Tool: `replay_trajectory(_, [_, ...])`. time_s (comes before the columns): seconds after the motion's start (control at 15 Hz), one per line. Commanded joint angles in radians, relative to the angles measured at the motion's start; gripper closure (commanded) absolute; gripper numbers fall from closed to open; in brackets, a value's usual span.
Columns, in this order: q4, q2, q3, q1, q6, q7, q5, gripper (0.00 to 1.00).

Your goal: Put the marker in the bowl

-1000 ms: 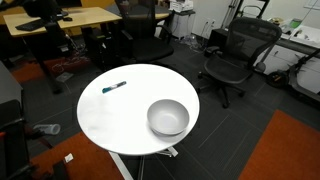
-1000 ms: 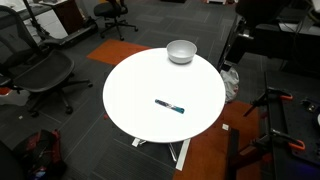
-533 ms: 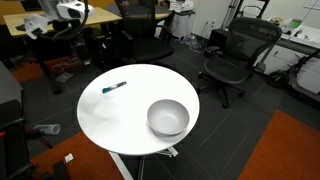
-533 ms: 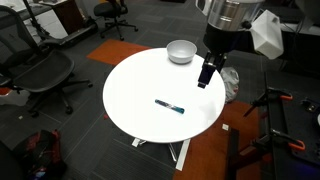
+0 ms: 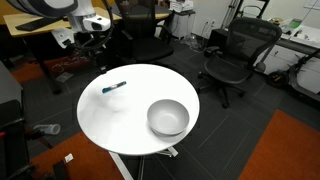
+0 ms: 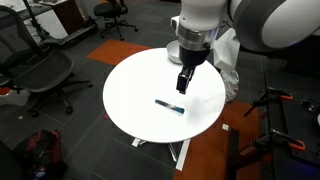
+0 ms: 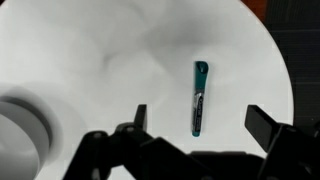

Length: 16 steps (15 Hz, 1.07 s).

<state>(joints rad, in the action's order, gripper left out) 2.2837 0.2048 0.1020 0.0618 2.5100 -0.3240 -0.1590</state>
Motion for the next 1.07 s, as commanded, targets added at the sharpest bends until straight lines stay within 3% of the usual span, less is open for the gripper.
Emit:
replay_trajectory(0.0, [-0.093, 0.106, -0.046, 0.043, 0.014, -0.030, -0.015, 0.00])
replay_trajectory(0.4, [-0.177, 0.227, -0.082, 0.066, 0.096, 0.003, 0.011, 0.00])
replay_trajectory(1.0, [-0.260, 0.367, -0.100, 0.098, 0.121, 0.001, 0.041, 0.00])
